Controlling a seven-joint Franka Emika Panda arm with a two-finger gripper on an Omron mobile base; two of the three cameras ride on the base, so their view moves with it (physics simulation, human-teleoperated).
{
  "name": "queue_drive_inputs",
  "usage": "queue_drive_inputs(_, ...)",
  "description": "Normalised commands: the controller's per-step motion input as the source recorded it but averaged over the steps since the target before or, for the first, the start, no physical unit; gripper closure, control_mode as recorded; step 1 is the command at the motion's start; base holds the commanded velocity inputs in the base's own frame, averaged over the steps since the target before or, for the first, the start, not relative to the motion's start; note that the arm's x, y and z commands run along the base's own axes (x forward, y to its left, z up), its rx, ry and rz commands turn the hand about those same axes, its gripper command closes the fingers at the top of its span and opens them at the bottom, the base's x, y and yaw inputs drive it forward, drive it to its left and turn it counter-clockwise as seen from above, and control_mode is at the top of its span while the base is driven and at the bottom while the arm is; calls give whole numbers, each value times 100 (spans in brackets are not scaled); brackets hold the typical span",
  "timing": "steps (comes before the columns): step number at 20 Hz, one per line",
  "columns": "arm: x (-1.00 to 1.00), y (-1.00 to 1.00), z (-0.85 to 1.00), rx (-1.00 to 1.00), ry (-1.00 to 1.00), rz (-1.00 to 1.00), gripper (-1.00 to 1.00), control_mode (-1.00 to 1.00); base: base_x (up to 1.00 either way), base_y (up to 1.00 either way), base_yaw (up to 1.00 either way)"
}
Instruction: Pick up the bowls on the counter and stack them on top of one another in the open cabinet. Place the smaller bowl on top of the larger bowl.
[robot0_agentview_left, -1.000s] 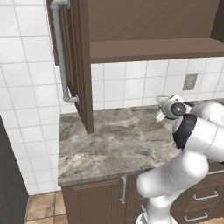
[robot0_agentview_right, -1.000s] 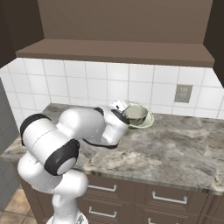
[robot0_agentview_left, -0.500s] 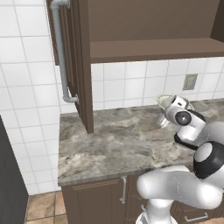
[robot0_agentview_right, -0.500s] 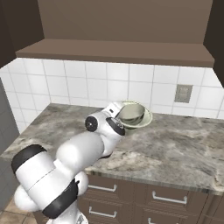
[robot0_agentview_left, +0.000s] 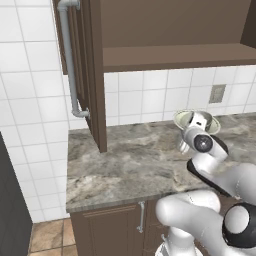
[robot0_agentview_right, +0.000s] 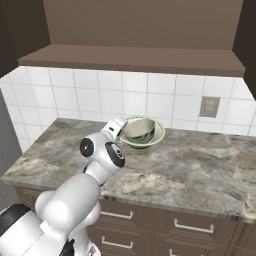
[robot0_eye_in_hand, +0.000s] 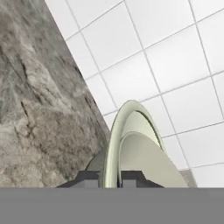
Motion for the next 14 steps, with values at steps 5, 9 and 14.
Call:
queue_drive_inputs(5, -37, 3, 86, -6, 20, 4, 100, -100, 0, 0, 0)
queue_drive_inputs(9, -36, 0, 84, -4, 21, 5, 100, -100, 0, 0, 0)
queue_drive_inputs(14, -29, 1, 80, -2, 18, 7, 100, -100, 0, 0, 0)
